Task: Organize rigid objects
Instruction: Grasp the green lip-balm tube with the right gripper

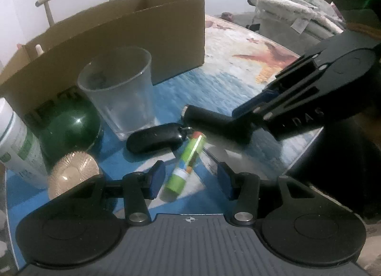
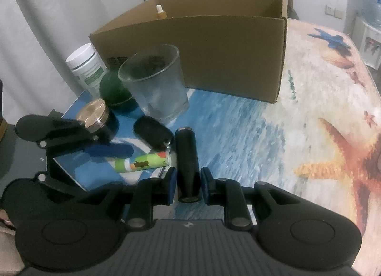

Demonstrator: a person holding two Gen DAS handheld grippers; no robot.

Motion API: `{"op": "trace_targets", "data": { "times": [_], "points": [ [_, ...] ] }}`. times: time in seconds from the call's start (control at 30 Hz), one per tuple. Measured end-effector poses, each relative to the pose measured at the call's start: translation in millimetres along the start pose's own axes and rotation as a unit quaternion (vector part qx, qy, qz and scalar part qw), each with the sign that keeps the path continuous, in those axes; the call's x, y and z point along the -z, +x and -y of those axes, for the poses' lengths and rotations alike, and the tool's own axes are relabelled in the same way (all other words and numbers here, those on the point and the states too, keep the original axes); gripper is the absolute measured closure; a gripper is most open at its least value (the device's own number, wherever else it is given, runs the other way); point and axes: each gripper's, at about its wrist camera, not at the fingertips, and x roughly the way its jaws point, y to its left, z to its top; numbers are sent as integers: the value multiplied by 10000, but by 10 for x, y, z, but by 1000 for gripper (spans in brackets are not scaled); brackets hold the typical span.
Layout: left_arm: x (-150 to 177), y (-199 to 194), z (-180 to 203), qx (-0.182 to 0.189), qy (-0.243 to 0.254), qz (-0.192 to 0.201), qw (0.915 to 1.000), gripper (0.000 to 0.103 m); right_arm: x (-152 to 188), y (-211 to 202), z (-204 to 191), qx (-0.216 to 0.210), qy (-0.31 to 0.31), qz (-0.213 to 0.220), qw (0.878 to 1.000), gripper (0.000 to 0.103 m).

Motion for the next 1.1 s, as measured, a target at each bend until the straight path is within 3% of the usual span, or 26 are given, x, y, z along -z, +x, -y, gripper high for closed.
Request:
{"op": "trace_targets", "data": {
  "times": [0.17, 0.4, 0.77, 0.93, 1.1],
  "points": [
    [-47, 53, 16, -114, 105, 57, 9999, 56, -25, 40, -2, -26, -31, -10, 10000, 79],
    [-62, 66, -2, -160, 60, 72, 9998, 84, -10, 51, 19, -86, -7, 23, 10000, 79],
    [-94, -24, -101, 14, -422, 211, 9989, 88, 34, -112, 134, -323, 621, 263, 9972, 79],
    [-111, -138, -71, 7, -406, 376, 9985, 88, 48, -238, 90, -246, 525, 407, 9975, 79],
    [-83, -98, -11, 40, -334, 287, 9990, 88, 80, -146, 1, -77, 237, 174, 9995, 79]
  ]
}}
